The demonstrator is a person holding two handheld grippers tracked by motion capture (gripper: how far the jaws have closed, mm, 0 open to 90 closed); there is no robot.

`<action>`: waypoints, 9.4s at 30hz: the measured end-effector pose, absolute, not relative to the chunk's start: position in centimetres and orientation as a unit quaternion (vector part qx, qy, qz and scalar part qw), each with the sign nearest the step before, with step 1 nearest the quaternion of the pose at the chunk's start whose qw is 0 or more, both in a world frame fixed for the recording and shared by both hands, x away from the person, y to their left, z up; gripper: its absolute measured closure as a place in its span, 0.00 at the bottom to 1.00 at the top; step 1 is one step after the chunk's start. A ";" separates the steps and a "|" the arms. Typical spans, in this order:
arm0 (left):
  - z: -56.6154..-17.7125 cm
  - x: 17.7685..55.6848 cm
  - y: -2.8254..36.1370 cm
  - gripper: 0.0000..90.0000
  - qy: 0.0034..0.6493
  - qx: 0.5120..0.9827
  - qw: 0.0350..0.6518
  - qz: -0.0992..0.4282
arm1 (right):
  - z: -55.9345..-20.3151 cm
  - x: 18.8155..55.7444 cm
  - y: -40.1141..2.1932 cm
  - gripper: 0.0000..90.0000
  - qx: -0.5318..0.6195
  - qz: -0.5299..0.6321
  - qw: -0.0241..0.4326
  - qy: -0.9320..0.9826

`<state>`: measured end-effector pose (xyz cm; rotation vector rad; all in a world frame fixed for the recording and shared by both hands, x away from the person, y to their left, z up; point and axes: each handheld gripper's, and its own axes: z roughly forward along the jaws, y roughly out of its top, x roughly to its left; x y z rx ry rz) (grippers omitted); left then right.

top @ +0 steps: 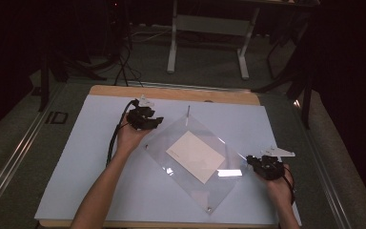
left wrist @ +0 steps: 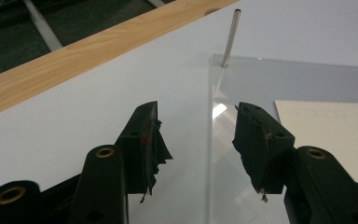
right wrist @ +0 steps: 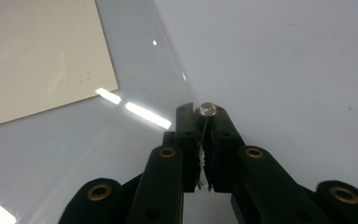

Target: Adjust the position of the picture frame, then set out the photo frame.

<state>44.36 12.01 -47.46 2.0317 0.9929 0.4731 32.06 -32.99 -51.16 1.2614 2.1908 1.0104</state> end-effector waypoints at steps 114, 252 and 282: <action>-48.2 44.7 16.4 0.94 0.446 0.810 0.358 0.129 | -48.5 40.3 -27.3 0.87 0.463 0.464 0.070 0.751; -52.7 43.0 20.9 0.95 0.522 0.699 0.476 0.108 | -51.5 45.4 -22.9 0.95 0.507 0.446 0.111 0.729; -50.4 41.8 22.5 0.87 0.494 0.720 0.464 0.149 | -51.7 46.6 -22.4 0.95 0.547 0.437 0.095 0.708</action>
